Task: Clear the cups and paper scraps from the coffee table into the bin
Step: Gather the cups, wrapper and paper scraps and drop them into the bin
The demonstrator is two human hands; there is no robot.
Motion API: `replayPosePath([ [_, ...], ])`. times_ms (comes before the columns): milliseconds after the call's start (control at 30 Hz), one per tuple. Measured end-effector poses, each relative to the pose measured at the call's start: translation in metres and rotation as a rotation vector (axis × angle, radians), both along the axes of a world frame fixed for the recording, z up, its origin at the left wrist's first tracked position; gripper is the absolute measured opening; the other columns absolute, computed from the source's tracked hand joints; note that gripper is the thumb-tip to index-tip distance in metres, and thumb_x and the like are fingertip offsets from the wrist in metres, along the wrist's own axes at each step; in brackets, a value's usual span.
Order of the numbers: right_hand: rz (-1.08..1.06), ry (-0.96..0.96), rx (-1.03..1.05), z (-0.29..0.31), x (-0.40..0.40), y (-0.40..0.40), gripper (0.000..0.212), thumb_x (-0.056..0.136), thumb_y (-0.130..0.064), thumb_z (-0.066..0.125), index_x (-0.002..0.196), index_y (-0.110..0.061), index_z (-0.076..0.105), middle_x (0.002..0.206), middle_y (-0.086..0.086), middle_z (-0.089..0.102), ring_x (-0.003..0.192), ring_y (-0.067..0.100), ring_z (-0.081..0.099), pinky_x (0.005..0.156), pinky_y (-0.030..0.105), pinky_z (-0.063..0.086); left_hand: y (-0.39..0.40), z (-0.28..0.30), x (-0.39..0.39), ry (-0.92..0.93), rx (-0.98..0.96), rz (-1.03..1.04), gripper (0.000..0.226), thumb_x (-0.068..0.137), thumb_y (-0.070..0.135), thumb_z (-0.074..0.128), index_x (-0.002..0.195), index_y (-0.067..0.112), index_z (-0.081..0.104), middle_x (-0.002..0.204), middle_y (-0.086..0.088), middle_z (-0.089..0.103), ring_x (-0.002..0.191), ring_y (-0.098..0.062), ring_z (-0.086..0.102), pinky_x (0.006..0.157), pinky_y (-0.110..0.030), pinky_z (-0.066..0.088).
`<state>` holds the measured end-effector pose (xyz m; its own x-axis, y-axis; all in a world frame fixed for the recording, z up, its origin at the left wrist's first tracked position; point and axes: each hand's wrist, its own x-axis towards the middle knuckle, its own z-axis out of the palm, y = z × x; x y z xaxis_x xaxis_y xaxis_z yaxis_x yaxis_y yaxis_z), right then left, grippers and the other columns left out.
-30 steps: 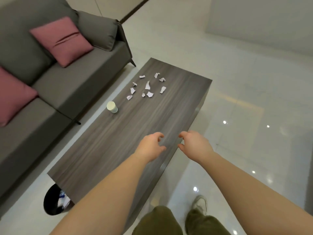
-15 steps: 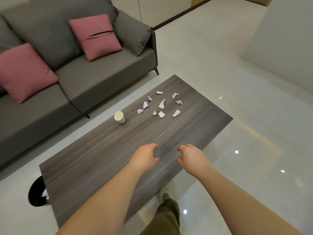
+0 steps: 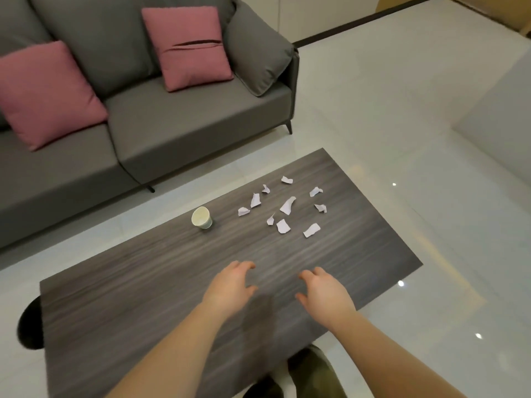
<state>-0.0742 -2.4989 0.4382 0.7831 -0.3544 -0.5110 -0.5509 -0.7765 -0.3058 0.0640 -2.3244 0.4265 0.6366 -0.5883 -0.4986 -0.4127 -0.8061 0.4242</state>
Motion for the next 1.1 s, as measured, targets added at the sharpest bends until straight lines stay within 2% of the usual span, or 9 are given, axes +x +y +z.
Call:
replayPosePath([
  [333, 0.239, 0.031, 0.019, -0.082, 0.12, -0.036, 0.036, 0.093, -0.033, 0.052, 0.127, -0.02, 0.048, 0.122, 0.002, 0.048, 0.114, 0.023, 0.048, 0.085, 0.036, 0.05, 0.004, -0.053, 0.071, -0.1, 0.033, 0.251, 0.052, 0.087, 0.036, 0.064, 0.135, 0.028, 0.046, 0.131, 0.006, 0.044, 0.125, -0.018, 0.044, 0.1, -0.032, 0.042],
  [433, 0.281, 0.019, 0.016, -0.112, 0.157, -0.041, 0.041, 0.093, -0.035, 0.054, 0.13, -0.021, 0.044, 0.128, 0.002, 0.043, 0.119, 0.023, 0.042, 0.087, 0.037, 0.049, 0.009, -0.074, 0.099, -0.205, 0.06, 0.27, 0.061, 0.085, 0.038, 0.066, 0.139, 0.027, 0.04, 0.143, 0.001, 0.036, 0.134, -0.021, 0.034, 0.104, -0.035, 0.04],
  [533, 0.311, -0.015, 0.005, -0.141, 0.196, -0.043, 0.049, 0.091, -0.035, 0.057, 0.135, -0.023, 0.039, 0.135, 0.002, 0.038, 0.125, 0.023, 0.036, 0.089, 0.036, 0.048, 0.013, -0.099, 0.134, -0.372, 0.11, 0.209, 0.076, 0.083, 0.037, 0.069, 0.146, 0.025, 0.03, 0.155, -0.01, 0.022, 0.145, -0.029, 0.018, 0.116, -0.043, 0.025],
  [633, 0.349, -0.025, -0.002, -0.169, 0.231, -0.042, 0.066, 0.088, -0.038, 0.062, 0.144, -0.024, 0.029, 0.149, 0.007, 0.025, 0.138, 0.026, 0.023, 0.102, 0.037, 0.041, 0.016, -0.127, 0.165, -0.482, 0.13, 0.158, 0.087, 0.079, 0.033, 0.075, 0.147, 0.023, 0.023, 0.157, -0.015, 0.015, 0.147, -0.033, 0.008, 0.118, -0.053, 0.016],
  [700, 0.366, -0.018, -0.004, -0.186, 0.251, -0.039, 0.079, 0.085, -0.041, 0.067, 0.148, -0.027, 0.022, 0.155, 0.007, 0.015, 0.143, 0.026, 0.012, 0.106, 0.041, 0.038, 0.014, -0.145, 0.181, -0.482, 0.149, 0.161, 0.091, 0.078, 0.035, 0.076, 0.148, 0.026, 0.017, 0.158, -0.013, 0.01, 0.148, -0.033, 0.004, 0.116, -0.058, 0.017],
  [833, 0.41, -0.022, 0.004, -0.217, 0.285, -0.03, 0.093, 0.079, -0.047, 0.072, 0.15, -0.032, 0.014, 0.158, 0.002, 0.003, 0.144, 0.025, 0.003, 0.107, 0.045, 0.037, 0.001, -0.177, 0.209, -0.411, 0.166, 0.176, 0.104, 0.076, 0.041, 0.076, 0.149, 0.033, 0.002, 0.159, -0.004, -0.005, 0.148, -0.031, -0.007, 0.112, -0.067, 0.014],
  [933, 0.457, -0.01, -0.01, -0.236, 0.309, -0.02, 0.101, 0.077, -0.051, 0.074, 0.151, -0.034, 0.008, 0.16, 0.004, -0.004, 0.146, 0.03, -0.003, 0.115, 0.046, 0.027, -0.008, -0.194, 0.227, -0.368, 0.168, 0.166, 0.11, 0.074, 0.042, 0.078, 0.148, 0.038, -0.003, 0.158, 0.001, -0.013, 0.147, -0.032, -0.013, 0.109, -0.071, 0.014],
  [1033, 0.498, -0.007, -0.081, -0.251, 0.329, -0.011, 0.099, 0.079, -0.05, 0.071, 0.152, -0.033, 0.006, 0.161, 0.007, -0.006, 0.147, 0.034, -0.004, 0.12, 0.047, 0.013, -0.013, -0.206, 0.242, -0.326, 0.197, 0.156, 0.111, 0.072, 0.045, 0.079, 0.147, 0.04, -0.003, 0.158, 0.002, -0.016, 0.146, -0.033, -0.017, 0.107, -0.073, 0.014],
  [1100, 0.495, 0.014, -0.126, -0.26, 0.338, -0.007, 0.089, 0.085, -0.036, 0.066, 0.152, -0.031, 0.008, 0.161, 0.009, -0.006, 0.147, 0.035, -0.004, 0.12, 0.046, 0.01, -0.014, -0.211, 0.248, -0.309, 0.237, 0.144, 0.109, 0.073, 0.046, 0.078, 0.146, 0.04, -0.002, 0.158, 0.001, -0.017, 0.146, -0.034, -0.018, 0.107, -0.073, 0.016],
])
